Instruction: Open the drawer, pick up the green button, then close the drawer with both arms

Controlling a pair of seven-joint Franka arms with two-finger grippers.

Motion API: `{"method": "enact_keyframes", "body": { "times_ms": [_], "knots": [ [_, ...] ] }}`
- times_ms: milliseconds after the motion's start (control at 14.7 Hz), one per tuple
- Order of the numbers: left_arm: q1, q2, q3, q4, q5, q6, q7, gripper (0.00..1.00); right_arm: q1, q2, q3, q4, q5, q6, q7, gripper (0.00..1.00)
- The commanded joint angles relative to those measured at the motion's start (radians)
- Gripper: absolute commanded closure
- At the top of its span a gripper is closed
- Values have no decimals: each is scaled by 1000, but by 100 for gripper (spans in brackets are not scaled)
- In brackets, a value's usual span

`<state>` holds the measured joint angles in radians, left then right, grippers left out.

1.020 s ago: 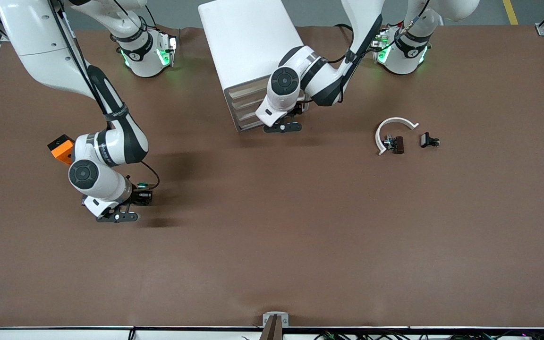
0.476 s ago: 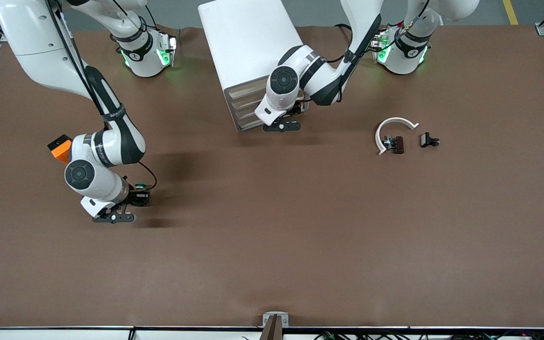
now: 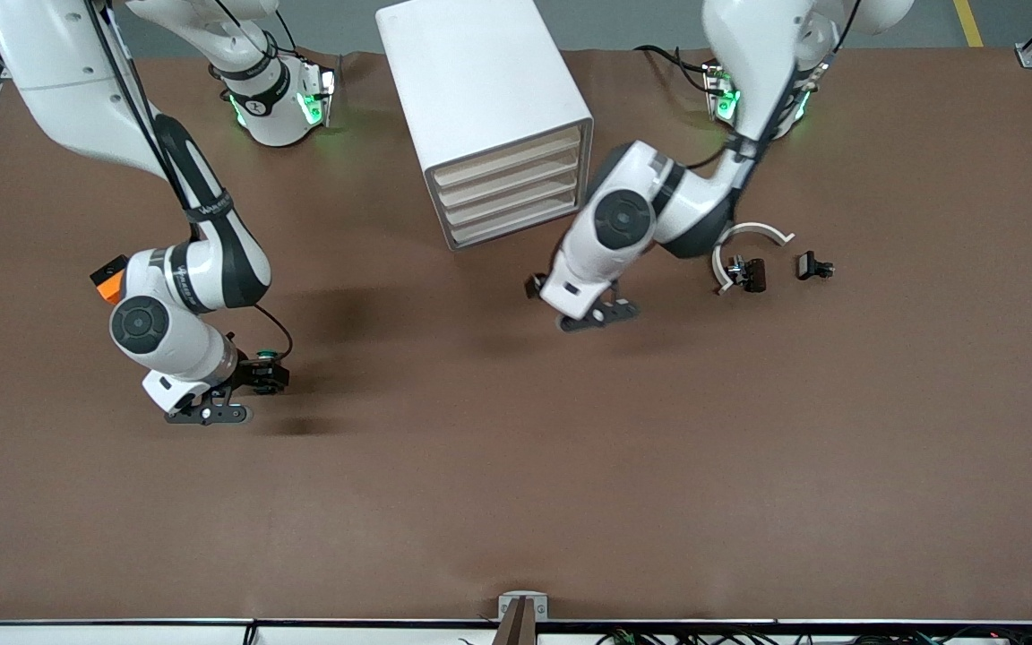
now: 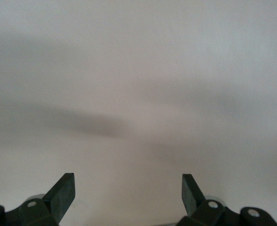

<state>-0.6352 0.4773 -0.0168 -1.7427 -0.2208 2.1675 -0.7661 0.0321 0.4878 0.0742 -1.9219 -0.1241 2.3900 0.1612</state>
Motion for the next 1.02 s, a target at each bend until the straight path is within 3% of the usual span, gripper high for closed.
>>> {"method": "enact_keyframes", "body": {
  "times_ms": [0,272,952],
  "knots": [
    [86,-5,-8,115,105,-124,62,0,28,-148,18,-12,-20,-145,15,0],
    [233,-54,-9,190,135,-218,163,0,34,-283,18,-11,-19,-257,15,0],
    [531,-295,-8,196,136,-409,550,0,23,-489,12,103,20,-598,-8,0]
  ]
}}
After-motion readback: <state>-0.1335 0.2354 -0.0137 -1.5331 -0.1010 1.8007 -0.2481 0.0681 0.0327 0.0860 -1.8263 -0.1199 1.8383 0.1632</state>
